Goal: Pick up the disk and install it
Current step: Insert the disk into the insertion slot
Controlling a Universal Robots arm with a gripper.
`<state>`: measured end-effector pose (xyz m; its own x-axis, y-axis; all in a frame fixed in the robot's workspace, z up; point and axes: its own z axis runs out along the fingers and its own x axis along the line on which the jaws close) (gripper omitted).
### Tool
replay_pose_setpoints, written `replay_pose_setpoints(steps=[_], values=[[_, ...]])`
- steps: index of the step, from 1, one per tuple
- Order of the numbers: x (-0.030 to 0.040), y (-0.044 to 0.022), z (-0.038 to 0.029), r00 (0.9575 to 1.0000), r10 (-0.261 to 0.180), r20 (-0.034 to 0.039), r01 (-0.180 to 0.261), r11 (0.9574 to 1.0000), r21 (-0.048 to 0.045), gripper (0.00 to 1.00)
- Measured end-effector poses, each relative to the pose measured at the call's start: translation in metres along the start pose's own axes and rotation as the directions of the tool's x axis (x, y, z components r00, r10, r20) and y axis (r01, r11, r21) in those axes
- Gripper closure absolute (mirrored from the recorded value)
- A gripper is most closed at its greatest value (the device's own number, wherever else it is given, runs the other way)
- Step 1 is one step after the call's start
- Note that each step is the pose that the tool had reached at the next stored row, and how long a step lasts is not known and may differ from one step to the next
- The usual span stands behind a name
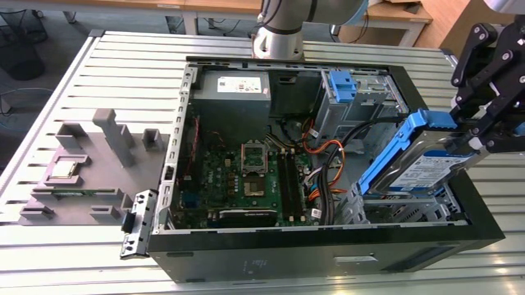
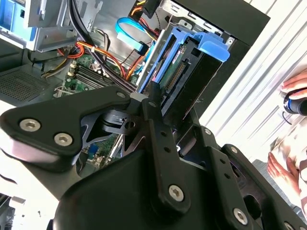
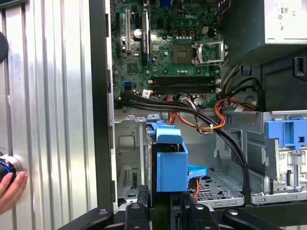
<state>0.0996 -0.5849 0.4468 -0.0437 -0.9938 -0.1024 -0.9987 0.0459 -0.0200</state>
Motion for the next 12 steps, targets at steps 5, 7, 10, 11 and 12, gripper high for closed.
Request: replay_pose_setpoints(steps=[5, 7, 10, 11, 12], values=[[0.0, -0.0001, 0.0001, 1.0, -0.006, 0.0003, 0.006, 1.0, -0.0006, 0.65], [0.0, -0.0001, 0.0002, 0.9999, -0.011, 0.0004, 0.011, 0.9999, -0.0011, 0.65], [0.0, -0.0001, 0.0003, 0.9999, -0.012, 0.0004, 0.012, 0.9999, -0.0012, 0.65], [0.0001, -0.0001, 0.0004, 0.9999, -0.012, 0.0005, 0.012, 0.9999, -0.0012, 0.65], [0.0003, -0.0001, 0.0006, 0.9999, -0.012, 0.0006, 0.012, 0.9999, -0.0013, 0.65]])
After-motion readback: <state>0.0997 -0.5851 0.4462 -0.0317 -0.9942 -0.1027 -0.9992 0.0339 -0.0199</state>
